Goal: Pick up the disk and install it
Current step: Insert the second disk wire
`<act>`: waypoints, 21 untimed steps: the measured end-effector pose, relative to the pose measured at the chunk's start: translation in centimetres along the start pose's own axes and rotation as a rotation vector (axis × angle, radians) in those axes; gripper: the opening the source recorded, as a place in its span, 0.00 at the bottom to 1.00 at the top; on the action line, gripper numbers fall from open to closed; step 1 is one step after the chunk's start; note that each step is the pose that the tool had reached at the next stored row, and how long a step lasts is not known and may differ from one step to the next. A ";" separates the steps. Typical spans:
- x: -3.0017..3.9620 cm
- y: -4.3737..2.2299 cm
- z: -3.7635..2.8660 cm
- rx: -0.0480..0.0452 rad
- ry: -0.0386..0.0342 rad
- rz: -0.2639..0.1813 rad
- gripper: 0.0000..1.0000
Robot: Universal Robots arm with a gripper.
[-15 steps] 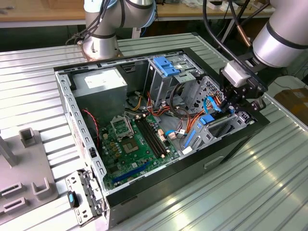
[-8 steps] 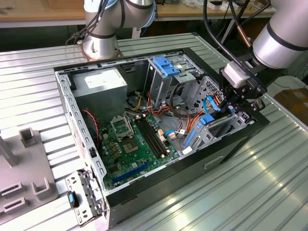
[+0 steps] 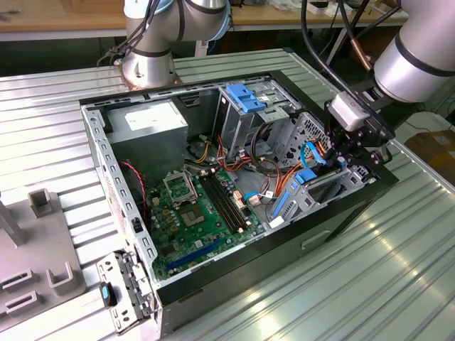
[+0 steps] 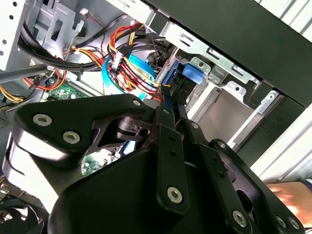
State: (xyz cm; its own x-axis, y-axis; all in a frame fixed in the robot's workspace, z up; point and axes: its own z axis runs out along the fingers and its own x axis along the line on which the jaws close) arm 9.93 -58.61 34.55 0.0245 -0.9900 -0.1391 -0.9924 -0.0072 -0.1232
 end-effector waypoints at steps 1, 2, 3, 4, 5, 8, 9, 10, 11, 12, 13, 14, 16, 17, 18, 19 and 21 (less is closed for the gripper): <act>0.01 0.02 0.03 0.0000 -0.0002 0.000 0.16; 0.03 0.02 0.06 -0.0001 -0.0002 0.000 0.16; 0.06 0.04 0.14 0.0000 -0.0004 0.000 0.16; 0.08 0.04 0.17 -0.0001 -0.0001 0.000 0.16; 0.10 0.05 0.21 -0.0002 0.0000 0.000 0.16; 0.13 0.06 0.31 -0.0003 -0.0004 0.000 0.16; 0.13 0.06 0.31 -0.0003 -0.0003 0.000 0.16; 0.13 0.06 0.32 -0.0003 -0.0004 0.000 0.16; 0.13 0.06 0.32 -0.0003 -0.0005 0.000 0.24; 0.13 0.06 0.32 -0.0003 -0.0004 0.000 0.24; 0.13 0.05 0.32 -0.0003 -0.0004 0.000 0.24; 0.13 0.00 0.33 -0.0003 -0.0005 0.000 0.24; 0.13 -0.11 0.35 -0.0003 -0.0005 0.000 0.24; 0.12 -0.19 0.35 -0.0003 -0.0004 0.000 0.24; 0.12 -0.24 0.36 -0.0003 -0.0004 0.000 0.24; 0.11 -0.28 0.37 -0.0003 -0.0004 0.000 0.24; 0.08 -0.36 0.37 -0.0003 -0.0004 0.000 0.24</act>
State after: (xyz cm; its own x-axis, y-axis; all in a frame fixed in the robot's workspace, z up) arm 10.33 -58.64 34.22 0.0244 -0.9899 -0.1395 -0.9924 -0.0072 -0.1229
